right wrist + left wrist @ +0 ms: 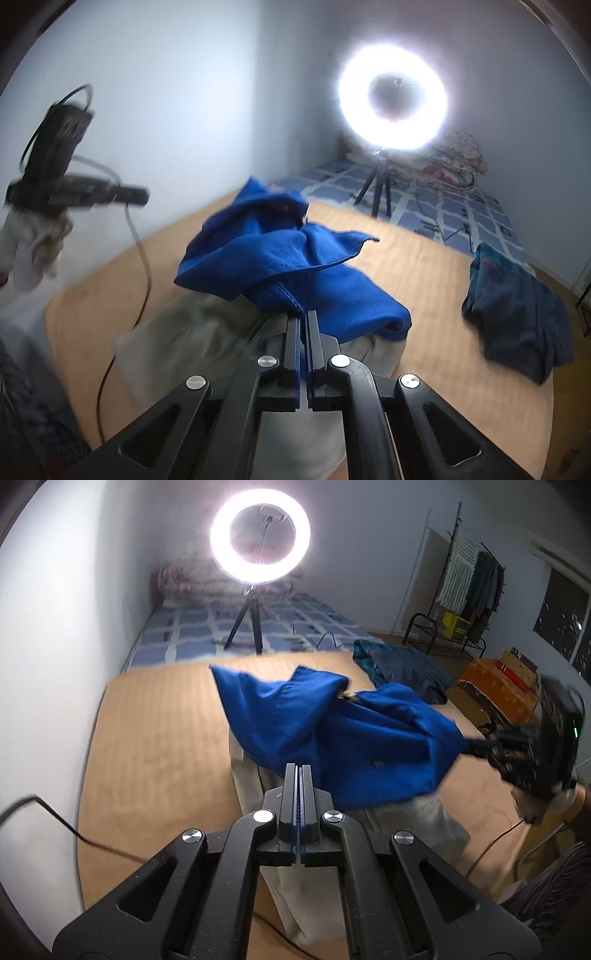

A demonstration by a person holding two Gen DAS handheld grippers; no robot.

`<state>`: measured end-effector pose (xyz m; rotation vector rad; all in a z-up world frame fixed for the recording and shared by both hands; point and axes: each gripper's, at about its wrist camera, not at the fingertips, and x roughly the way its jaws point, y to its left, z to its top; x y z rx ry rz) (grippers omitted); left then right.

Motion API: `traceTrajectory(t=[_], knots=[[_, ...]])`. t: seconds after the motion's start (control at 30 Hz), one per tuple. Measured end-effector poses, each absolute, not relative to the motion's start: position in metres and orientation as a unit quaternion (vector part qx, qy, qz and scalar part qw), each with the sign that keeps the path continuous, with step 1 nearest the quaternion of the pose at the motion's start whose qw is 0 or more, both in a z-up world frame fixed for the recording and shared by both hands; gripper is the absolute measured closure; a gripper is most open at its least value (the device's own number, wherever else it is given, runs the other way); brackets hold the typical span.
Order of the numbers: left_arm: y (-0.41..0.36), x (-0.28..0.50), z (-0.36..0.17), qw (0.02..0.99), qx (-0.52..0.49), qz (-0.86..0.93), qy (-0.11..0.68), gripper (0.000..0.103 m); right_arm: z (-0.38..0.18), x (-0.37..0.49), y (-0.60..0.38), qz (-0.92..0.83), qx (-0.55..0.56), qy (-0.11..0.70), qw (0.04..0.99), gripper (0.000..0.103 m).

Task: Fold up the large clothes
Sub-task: 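Lift the blue collar with both grippers and fold it over the hem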

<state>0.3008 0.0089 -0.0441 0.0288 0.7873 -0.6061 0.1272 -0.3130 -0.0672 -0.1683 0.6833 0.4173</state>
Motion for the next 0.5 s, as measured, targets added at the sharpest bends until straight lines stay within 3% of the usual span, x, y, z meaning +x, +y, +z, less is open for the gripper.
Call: traceTrajectory(t=[0.07, 0.1, 0.13, 0.17, 0.5], knots=[[0.016, 0.295, -0.050, 0.875, -0.011, -0.286, 0.391, 0.099, -0.074, 0.104, -0.309, 0.205, -0.088, 0.339, 0.914, 0.103], [0.021, 0.293, -0.052, 0.872, -0.025, -0.283, 0.399, 0.083, -0.079, 0.093, -0.308, 0.205, -0.098, 0.342, 0.912, 0.103], [0.025, 0.291, -0.055, 0.869, -0.040, -0.279, 0.407, 0.054, -0.083, 0.083, -0.308, 0.204, -0.106, 0.347, 0.909, 0.103], [0.028, 0.291, -0.058, 0.865, -0.055, -0.276, 0.415, 0.045, -0.086, 0.078, -0.309, 0.203, -0.107, 0.350, 0.908, 0.103], [0.046, 0.302, -0.122, 0.828, -0.166, -0.233, 0.483, 0.042, -0.136, 0.032, -0.327, 0.161, -0.084, 0.411, 0.893, 0.101]])
